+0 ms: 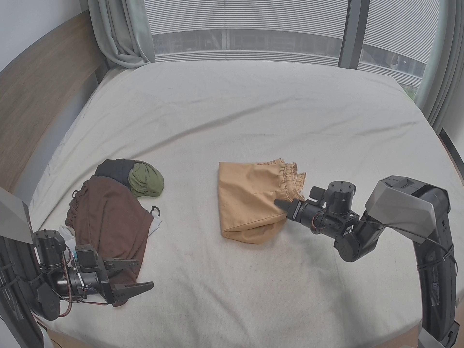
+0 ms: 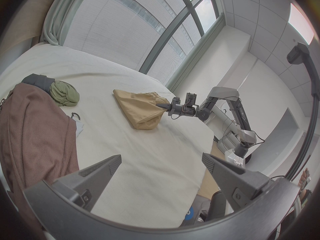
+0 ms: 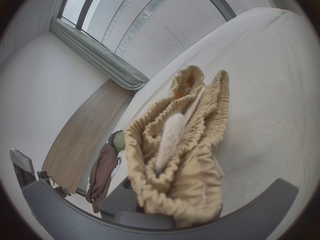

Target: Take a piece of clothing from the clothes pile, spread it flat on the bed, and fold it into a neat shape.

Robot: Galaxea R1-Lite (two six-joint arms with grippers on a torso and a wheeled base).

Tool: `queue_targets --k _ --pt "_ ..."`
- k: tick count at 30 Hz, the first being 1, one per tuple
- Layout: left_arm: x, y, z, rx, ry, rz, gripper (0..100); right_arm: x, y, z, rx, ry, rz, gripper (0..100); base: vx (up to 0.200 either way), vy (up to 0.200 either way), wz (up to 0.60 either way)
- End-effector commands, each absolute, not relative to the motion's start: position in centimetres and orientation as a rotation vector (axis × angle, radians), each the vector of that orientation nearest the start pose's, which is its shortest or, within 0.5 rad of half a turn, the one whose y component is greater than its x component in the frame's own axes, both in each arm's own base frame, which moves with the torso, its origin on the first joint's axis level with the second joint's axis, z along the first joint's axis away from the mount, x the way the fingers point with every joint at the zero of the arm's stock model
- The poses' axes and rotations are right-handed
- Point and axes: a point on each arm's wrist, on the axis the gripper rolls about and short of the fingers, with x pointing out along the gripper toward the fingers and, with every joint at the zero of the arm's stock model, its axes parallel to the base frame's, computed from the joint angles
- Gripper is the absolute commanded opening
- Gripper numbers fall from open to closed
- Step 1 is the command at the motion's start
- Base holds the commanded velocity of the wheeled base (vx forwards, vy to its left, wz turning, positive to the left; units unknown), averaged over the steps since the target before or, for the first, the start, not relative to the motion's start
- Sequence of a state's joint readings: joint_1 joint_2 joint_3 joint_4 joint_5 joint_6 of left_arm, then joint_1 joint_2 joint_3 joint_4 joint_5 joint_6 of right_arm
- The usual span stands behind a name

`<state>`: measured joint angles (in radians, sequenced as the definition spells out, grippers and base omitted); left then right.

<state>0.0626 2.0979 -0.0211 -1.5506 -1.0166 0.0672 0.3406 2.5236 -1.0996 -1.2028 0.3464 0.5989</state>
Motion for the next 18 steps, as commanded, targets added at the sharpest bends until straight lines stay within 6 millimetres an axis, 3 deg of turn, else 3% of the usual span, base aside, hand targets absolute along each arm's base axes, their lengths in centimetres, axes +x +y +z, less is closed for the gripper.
queue_targets --k 1,6,7,12,18 --pt "21.3 -0.6 2.3 -0.22 0.438 -0.945 100 40.9 15.3 -3.6 0.572 0.488 0.572 0 0.0 0.0 0.0" --pt "21.3 -0.6 2.3 -0.219 0.436 -0.947 100 40.9 15.3 -3.7 0.572 0.486 0.562 0 0.0 0.0 0.0" --pt "21.3 -0.6 2.3 -0.219 0.436 -0.947 100 41.0 15.2 -3.7 0.572 0.485 0.56 100 0.0 0.0 0.0" --pt "21.3 -0.6 2.4 -0.218 0.434 -0.947 100 41.1 14.8 -3.1 0.572 0.458 0.544 100 0.0 0.0 0.0" --pt "21.3 -0.6 2.5 -0.215 0.43 -0.949 100 41.2 12.0 -1.5 0.547 0.411 0.49 100 0.0 0.0 0.0"
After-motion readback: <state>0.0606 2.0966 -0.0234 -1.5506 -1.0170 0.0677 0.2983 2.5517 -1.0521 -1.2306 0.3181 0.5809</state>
